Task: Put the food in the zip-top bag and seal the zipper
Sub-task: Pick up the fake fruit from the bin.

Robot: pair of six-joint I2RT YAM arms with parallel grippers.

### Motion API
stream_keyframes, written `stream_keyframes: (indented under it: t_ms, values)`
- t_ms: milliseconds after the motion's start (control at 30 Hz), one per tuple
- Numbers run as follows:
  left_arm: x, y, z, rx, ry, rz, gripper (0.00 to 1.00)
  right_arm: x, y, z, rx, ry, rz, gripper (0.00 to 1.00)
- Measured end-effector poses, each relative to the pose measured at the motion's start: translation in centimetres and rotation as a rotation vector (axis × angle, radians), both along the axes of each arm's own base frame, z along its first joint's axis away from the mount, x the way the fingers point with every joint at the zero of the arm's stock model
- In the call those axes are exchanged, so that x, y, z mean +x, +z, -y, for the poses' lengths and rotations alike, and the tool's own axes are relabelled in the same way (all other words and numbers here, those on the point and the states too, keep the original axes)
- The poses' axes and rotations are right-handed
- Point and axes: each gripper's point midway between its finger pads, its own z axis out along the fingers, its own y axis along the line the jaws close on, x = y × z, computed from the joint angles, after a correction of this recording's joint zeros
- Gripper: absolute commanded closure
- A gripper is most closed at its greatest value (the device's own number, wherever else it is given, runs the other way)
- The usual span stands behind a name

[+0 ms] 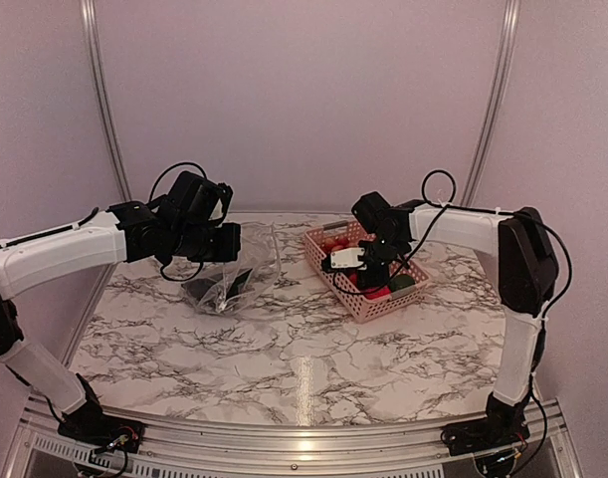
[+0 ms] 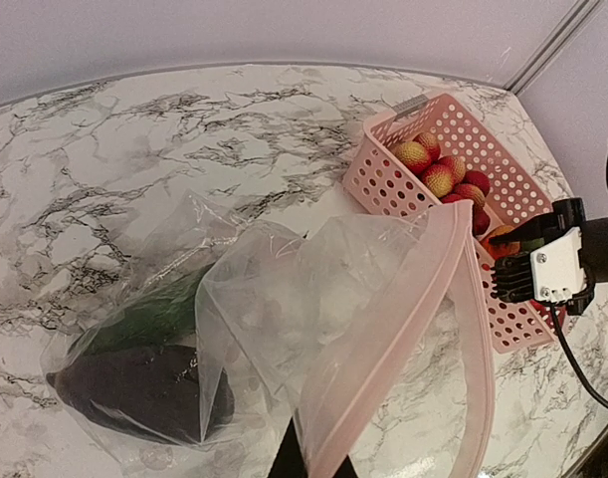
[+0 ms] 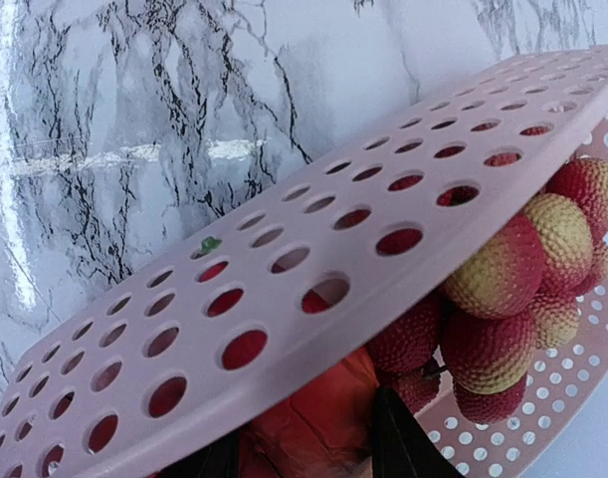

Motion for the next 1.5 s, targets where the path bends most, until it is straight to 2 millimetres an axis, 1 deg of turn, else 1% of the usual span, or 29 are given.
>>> stream_keyframes:
  t_ms: [233,300,400,633,833,867,933,1033,1133,1433,1500]
  values:
    - [0.0,0.0,0.0,-0.003,0.0,0.001,1.0,0.5,3.1,0.8,0.03,-0.02,0.058,0.74]
    - [0.0,-0.1,0.1,-0.004,-0.001,0.0,1.0,0.6,3.6,1.0,0.024,-0.02,0.076,0.74]
    - [0.0,-0.1,0.2,-0.01,-0.002,-0.001,1.0,0.7,3.9,2.0,-0.02,-0.022,0.118,0.74]
    - [0.0,-0.1,0.4,-0.029,-0.003,-0.002,1.0,0.9,3.0,4.5,-0.162,-0.026,0.172,0.72]
    - [-0.1,-0.4,0.5,-0.037,-0.005,-0.01,1.0,-0.6,1.0,6.3,-0.29,0.022,0.171,0.68]
    - [-0.1,-0.4,0.5,-0.039,-0.006,-0.008,1.0,-0.7,0.8,6.5,-0.307,0.022,0.165,0.65]
    - [-0.1,-0.4,0.6,-0.042,-0.007,-0.007,1.0,-0.8,0.5,6.7,-0.32,0.013,0.152,0.51]
    - [-0.1,-0.6,0.6,-0.042,-0.009,-0.012,1.0,-0.7,-0.1,6.8,-0.339,-0.01,0.126,0.45]
    - [-0.2,-0.9,0.7,-0.043,-0.012,-0.015,1.0,-0.6,-0.7,7.4,-0.377,-0.026,0.122,0.36]
    - [-0.4,-1.7,0.5,-0.037,-0.011,-0.024,1.0,-0.2,-0.7,8.1,-0.369,-0.056,0.108,0.37]
    - [-0.4,-1.8,0.5,-0.037,-0.011,-0.026,1.0,0.1,-1.0,8.4,-0.357,-0.066,0.092,0.42]
